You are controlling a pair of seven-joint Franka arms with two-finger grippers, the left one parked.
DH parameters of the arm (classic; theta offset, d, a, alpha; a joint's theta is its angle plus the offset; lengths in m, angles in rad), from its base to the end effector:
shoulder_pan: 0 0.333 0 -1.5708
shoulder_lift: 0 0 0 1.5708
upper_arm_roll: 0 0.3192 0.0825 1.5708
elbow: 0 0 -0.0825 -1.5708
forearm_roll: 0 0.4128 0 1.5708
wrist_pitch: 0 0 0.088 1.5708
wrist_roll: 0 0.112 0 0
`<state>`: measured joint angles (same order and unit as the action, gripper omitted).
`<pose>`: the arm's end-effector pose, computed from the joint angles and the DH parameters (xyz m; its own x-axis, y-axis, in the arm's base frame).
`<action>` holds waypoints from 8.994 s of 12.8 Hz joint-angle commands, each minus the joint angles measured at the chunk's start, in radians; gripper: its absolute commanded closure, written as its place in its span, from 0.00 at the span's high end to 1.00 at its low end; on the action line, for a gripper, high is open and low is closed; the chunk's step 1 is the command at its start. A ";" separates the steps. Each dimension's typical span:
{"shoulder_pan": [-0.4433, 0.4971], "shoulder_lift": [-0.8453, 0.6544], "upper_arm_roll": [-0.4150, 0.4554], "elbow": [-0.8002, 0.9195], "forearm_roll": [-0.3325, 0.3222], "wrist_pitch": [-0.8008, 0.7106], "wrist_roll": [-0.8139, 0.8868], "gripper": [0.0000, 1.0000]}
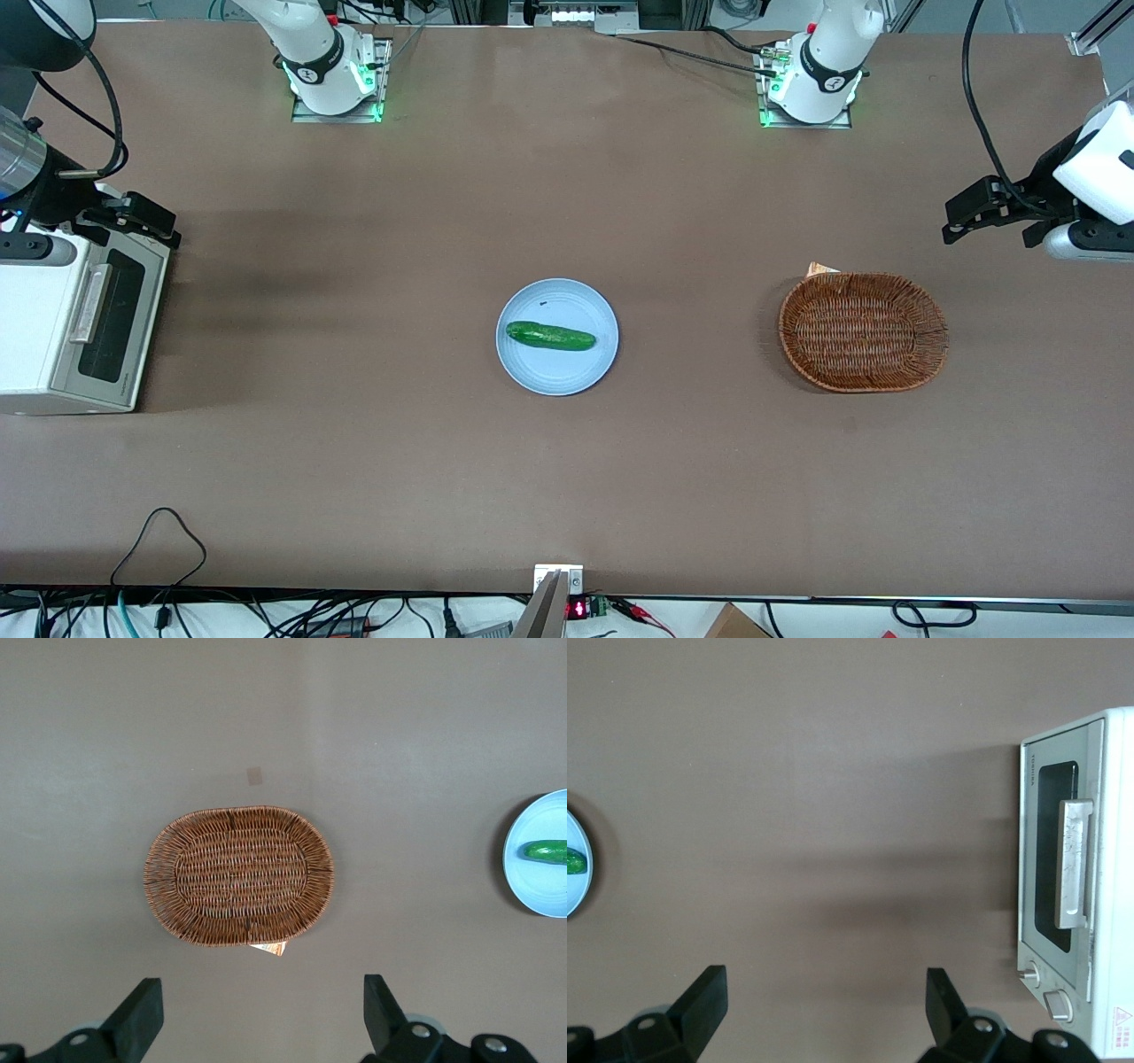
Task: Open oven door with right arm only
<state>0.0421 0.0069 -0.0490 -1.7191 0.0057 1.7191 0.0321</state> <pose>0.5925 -0.0035 0.5567 0.9992 -0.0398 -0.0071 -0.0399 -0.9992 -0.0051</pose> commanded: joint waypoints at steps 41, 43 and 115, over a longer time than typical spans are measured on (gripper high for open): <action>-0.002 0.033 0.006 0.023 0.017 -0.066 -0.005 0.07; -0.004 0.033 0.006 0.024 0.017 -0.072 -0.009 0.01; 0.076 0.611 0.009 0.015 -0.897 0.048 0.822 0.01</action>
<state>0.1271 0.5629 -0.0341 -1.7272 -0.9146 1.7296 0.8365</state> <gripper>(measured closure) 0.987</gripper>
